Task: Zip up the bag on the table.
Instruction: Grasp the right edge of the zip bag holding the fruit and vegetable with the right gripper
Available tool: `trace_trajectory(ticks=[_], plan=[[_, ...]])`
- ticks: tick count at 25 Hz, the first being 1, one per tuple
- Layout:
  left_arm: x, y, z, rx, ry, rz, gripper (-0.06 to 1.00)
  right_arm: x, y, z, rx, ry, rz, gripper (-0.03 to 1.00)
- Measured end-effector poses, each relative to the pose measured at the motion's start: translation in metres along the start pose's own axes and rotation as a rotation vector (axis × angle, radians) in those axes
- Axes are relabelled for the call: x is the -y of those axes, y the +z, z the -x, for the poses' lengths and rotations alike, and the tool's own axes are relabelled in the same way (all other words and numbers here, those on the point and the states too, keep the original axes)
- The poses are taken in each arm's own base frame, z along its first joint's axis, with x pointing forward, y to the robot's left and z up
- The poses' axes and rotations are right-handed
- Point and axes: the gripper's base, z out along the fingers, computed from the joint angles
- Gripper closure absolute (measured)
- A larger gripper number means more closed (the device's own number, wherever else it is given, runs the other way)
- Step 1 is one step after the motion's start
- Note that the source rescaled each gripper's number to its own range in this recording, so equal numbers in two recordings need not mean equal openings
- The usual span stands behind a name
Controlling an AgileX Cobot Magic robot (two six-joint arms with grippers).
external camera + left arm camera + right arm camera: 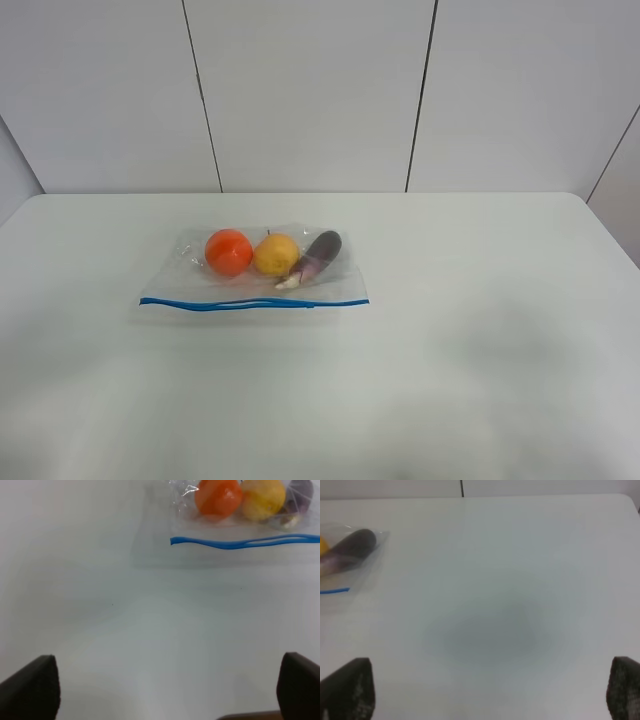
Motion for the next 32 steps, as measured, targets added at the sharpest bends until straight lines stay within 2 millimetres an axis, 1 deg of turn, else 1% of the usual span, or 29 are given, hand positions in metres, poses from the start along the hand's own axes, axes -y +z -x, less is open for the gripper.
trace_trajectory(ticks=[11, 13, 14, 16, 18, 20, 22, 24, 26, 27, 29, 32], plan=[[0.0, 0.0, 0.0, 0.0, 0.0, 0.0, -0.06, 0.001, 0.0, 0.0, 0.0, -0.006, -0.01, -0.03], [0.0, 0.0, 0.0, 0.0, 0.0, 0.0, -0.06, 0.001, -0.001, 0.003, 0.006, -0.008, -0.013, -0.03], [0.0, 0.0, 0.0, 0.0, 0.0, 0.0, -0.06, 0.001, -0.001, 0.008, 0.007, -0.007, -0.013, -0.03], [0.0, 0.0, 0.0, 0.0, 0.0, 0.0, -0.06, 0.001, 0.002, 0.025, 0.004, 0.0, -0.004, -0.03], [0.0, 0.0, 0.0, 0.0, 0.0, 0.0, -0.06, 0.002, 0.009, 0.048, -0.025, 0.013, 0.01, -0.03], [0.0, 0.0, 0.0, 0.0, 0.0, 0.0, -0.06, 0.001, 0.022, 0.072, -0.071, 0.034, 0.033, -0.03], [0.0, 0.0, 0.0, 0.0, 0.0, 0.0, -0.06, 0.001, 0.04, 0.097, -0.135, 0.057, 0.058, -0.03], [0.0, 0.0, 0.0, 0.0, 0.0, 0.0, -0.06, 0.001, 0.06, 0.118, -0.192, 0.085, 0.083, -0.03], [0.0, 0.0, 0.0, 0.0, 0.0, 0.0, -0.06, 0.0, 0.088, 0.138, -0.258, 0.121, 0.113, -0.03], [0.0, 0.0, 0.0, 0.0, 0.0, 0.0, -0.06, -0.001, 0.1, 0.145, -0.286, 0.143, 0.132, -0.03], [0.0, 0.0, 0.0, 0.0, 0.0, 0.0, -0.06, -0.003, 0.131, 0.159, -0.354, 0.19, 0.169, -0.03], [0.0, 0.0, 0.0, 0.0, 0.0, 0.0, -0.06, -0.008, 0.182, 0.165, -0.471, 0.236, 0.242, -0.03]])
